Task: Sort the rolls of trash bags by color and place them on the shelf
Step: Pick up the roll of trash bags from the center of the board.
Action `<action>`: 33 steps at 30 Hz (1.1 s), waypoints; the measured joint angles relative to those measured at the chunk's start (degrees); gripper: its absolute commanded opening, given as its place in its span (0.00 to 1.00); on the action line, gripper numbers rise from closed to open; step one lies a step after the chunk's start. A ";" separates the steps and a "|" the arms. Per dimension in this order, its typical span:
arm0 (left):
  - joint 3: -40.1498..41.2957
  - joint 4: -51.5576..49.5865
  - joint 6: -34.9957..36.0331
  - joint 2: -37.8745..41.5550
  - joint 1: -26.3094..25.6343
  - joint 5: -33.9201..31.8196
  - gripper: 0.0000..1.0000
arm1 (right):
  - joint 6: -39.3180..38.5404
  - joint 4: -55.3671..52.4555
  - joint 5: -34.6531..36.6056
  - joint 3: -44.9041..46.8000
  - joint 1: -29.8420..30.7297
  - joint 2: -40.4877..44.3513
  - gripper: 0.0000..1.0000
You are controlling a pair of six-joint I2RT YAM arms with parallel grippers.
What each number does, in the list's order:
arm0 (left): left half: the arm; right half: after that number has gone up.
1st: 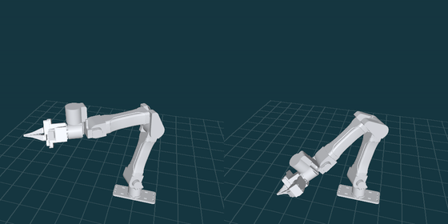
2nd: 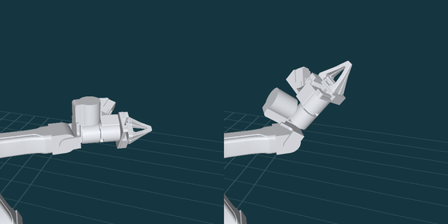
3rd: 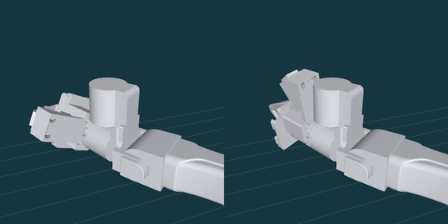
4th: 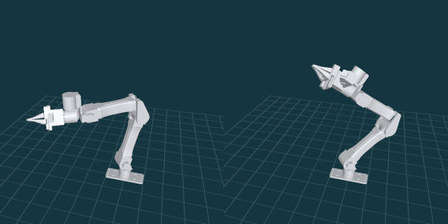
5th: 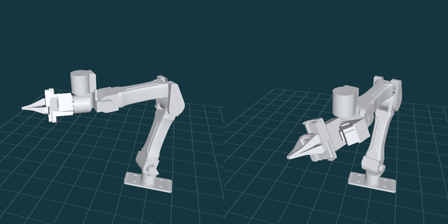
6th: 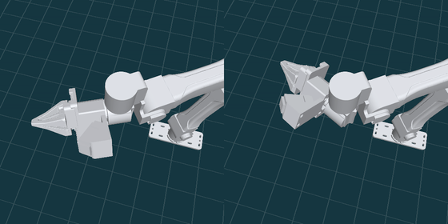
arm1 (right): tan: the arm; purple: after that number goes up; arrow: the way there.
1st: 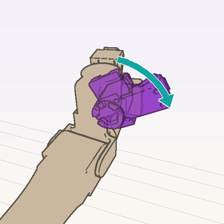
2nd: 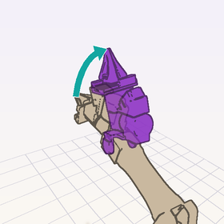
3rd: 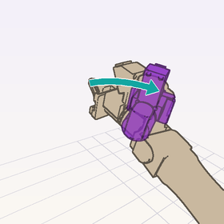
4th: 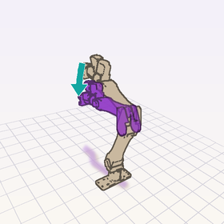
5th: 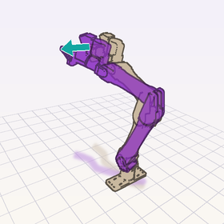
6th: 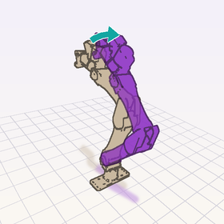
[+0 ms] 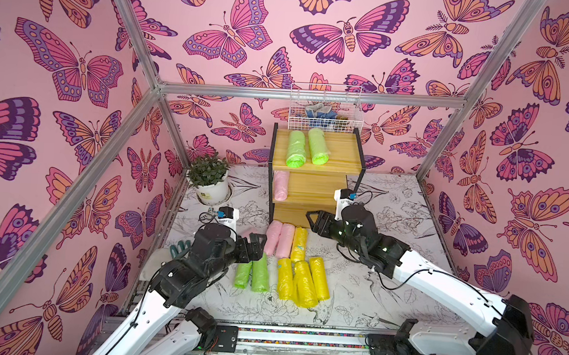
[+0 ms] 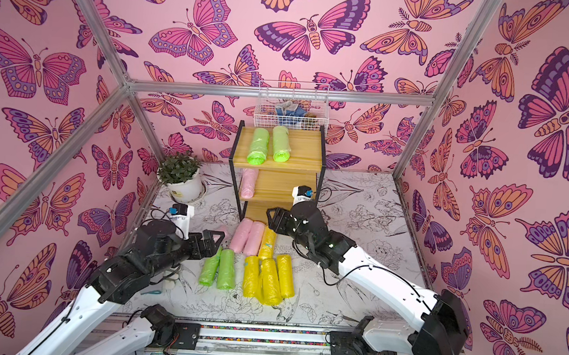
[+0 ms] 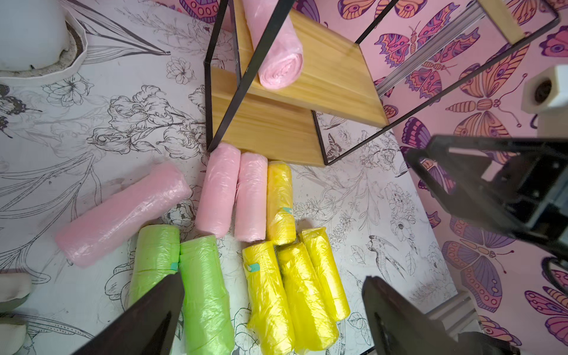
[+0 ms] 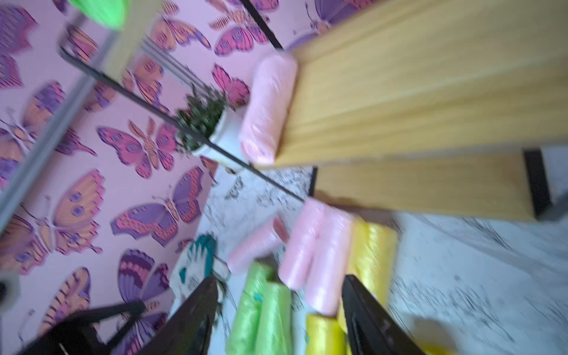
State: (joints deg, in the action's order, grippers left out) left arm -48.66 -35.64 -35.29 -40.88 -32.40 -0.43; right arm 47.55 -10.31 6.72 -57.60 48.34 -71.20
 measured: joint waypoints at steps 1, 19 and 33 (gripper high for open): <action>0.09 0.00 -0.28 -0.68 -0.28 0.20 0.95 | 0.33 -3.30 -0.24 1.14 0.74 1.05 0.79; 0.61 0.74 -4.66 -2.99 -2.75 -0.28 0.95 | 12.76 -20.11 -1.77 15.56 10.05 0.28 0.67; 0.72 1.31 -5.31 -3.02 -2.89 -0.72 0.95 | 13.53 -17.88 -2.25 14.25 11.52 -8.90 0.49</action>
State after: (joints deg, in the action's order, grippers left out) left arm -47.94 -34.33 -40.60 -43.90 -35.29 -1.15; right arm 61.08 -28.18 4.47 -43.35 59.86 -80.09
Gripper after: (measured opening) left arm 0.948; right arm 0.489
